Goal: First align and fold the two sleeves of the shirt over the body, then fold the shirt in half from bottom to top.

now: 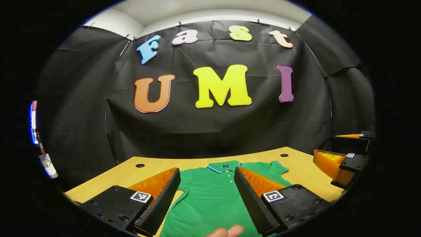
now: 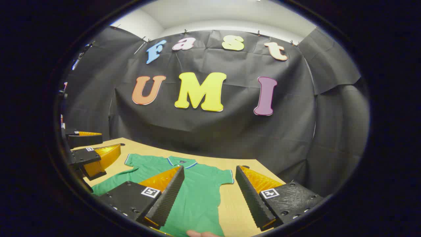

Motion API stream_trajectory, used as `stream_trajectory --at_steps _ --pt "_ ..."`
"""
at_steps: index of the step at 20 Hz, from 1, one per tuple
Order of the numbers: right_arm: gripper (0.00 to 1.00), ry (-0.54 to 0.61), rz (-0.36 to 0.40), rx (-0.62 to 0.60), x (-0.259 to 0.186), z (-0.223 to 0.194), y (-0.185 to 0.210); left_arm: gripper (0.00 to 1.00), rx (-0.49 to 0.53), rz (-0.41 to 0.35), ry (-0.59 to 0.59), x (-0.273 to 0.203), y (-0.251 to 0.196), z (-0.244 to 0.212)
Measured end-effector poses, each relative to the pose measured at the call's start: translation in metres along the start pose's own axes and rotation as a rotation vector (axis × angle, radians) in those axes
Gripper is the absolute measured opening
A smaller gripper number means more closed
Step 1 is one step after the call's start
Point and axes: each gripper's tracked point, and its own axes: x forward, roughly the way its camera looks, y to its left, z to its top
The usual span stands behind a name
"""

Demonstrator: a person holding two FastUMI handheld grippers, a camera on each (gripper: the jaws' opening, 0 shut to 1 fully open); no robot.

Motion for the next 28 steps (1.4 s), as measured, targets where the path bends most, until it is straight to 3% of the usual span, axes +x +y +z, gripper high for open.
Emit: stream_trajectory --at_steps 7,15,21,28 --pt "0.95 0.013 -0.041 -0.024 0.003 -0.013 -0.016 1.0 0.009 0.002 0.014 0.001 0.008 -0.008" --pt "0.95 0.063 -0.055 -0.017 0.027 -0.023 -0.028 1.0 0.01 0.071 0.04 0.013 0.039 -0.027" --pt "0.95 0.152 -0.076 0.001 0.139 -0.032 -0.051 1.0 0.024 0.081 0.072 0.022 0.05 -0.043" --pt "0.95 0.4 -0.127 0.014 0.279 -0.112 -0.097 1.0 0.071 0.119 0.081 0.032 0.068 -0.049"
